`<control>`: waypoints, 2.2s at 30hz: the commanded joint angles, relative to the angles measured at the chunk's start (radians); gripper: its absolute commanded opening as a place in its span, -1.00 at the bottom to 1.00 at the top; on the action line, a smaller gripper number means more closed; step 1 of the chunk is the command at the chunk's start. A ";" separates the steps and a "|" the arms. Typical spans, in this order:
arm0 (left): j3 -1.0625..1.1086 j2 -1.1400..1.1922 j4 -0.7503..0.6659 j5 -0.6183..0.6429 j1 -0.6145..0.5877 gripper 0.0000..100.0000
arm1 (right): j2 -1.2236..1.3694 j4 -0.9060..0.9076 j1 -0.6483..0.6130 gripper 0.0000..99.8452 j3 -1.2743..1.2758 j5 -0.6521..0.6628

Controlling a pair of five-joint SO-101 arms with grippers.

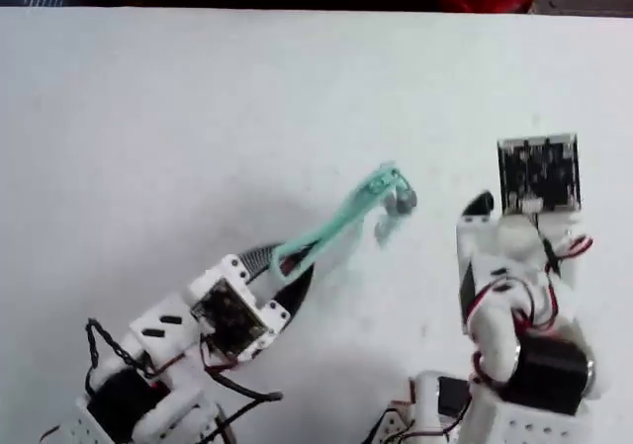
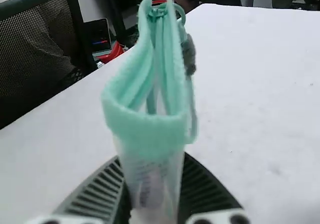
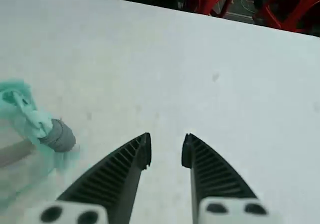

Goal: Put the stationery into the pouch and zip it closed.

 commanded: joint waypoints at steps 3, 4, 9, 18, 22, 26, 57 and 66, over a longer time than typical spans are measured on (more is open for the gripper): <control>-0.006 0.004 -0.021 -0.092 0.007 -0.96 | -0.262 -0.042 0.012 -0.79 0.172 0.008; -0.006 0.004 -0.021 -0.092 0.007 -0.96 | -0.312 -0.039 0.010 -0.79 0.199 0.009; 0.002 0.007 -0.021 -0.087 0.010 -0.96 | -0.539 -0.035 0.005 -0.78 0.304 0.015; 0.002 0.007 0.000 -0.087 0.013 -0.96 | -0.529 -0.016 -0.337 -0.46 0.376 0.129; 0.002 0.007 0.000 -0.087 0.013 -0.96 | -0.453 -0.077 -0.361 -0.49 0.402 0.127; 0.002 0.007 0.002 -0.087 0.013 -0.96 | -0.437 -0.107 -0.389 -0.49 0.396 0.132; 0.002 0.005 0.020 -0.087 0.015 -0.95 | -0.136 -0.450 -0.390 -0.87 0.402 0.282; 0.002 0.005 0.021 -0.087 0.015 -0.95 | -0.298 -0.460 -0.252 -0.84 0.388 0.175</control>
